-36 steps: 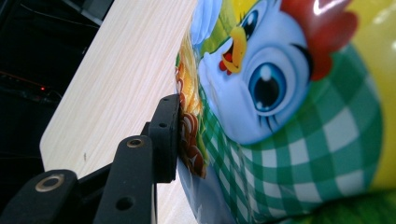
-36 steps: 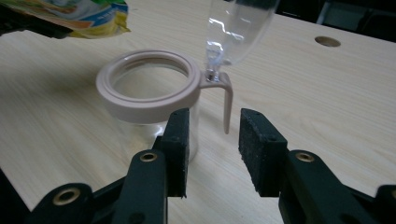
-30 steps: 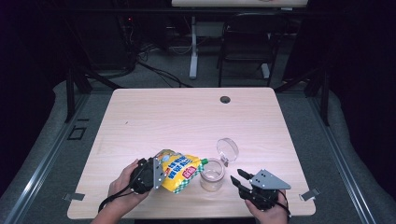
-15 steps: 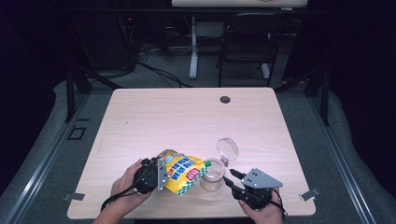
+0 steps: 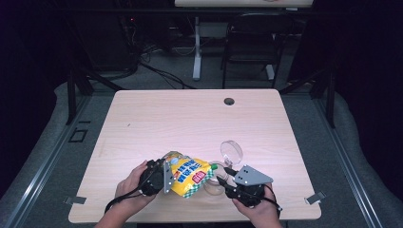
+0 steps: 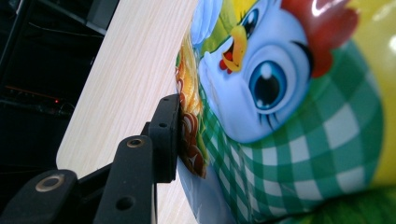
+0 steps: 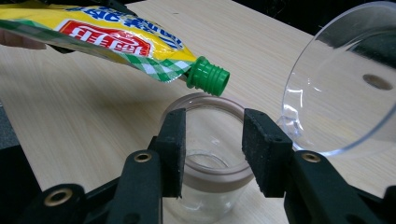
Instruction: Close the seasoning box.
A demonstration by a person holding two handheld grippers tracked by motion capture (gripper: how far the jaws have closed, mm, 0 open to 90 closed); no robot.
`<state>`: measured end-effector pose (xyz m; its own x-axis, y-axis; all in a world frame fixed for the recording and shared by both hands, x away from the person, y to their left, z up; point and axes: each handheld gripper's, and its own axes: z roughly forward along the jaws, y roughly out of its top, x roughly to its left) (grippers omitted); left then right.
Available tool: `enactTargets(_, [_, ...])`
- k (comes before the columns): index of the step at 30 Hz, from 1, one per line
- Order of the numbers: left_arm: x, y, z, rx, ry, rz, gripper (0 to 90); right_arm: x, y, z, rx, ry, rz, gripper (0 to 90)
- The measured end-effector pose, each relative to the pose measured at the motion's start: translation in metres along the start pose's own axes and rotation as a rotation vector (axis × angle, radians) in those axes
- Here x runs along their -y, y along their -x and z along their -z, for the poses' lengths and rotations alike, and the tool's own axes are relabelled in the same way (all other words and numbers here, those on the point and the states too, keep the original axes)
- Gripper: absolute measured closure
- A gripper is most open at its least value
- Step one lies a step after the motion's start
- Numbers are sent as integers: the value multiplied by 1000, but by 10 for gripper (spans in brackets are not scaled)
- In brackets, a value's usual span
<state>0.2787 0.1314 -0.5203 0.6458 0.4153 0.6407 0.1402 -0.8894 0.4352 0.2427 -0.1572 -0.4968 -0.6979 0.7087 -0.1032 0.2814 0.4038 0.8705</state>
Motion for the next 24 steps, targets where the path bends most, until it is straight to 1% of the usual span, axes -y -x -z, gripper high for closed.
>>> enactTargets(5, [-1,-1,1,-3,3,0,589,-1,-1,-6,-5,2,-18,576])
enactTargets(10, [-2,-2,2,-5,0,-9,589,-4,-3,-12,-4,-7,2,565])
enactTargets(14, [-3,-2,2,-7,-4,-18,589,-6,-5,-16,-7,-9,6,565])
enactTargets(16, [-3,-2,1,-8,-6,-21,590,-7,-5,-18,-8,-6,1,565])
enactTargets(22, [-5,0,1,-10,-9,-30,590,-5,-8,-19,14,-6,11,565])
enactTargets(24, [-5,0,1,-10,-13,-41,590,-2,-9,-19,15,4,3,568])
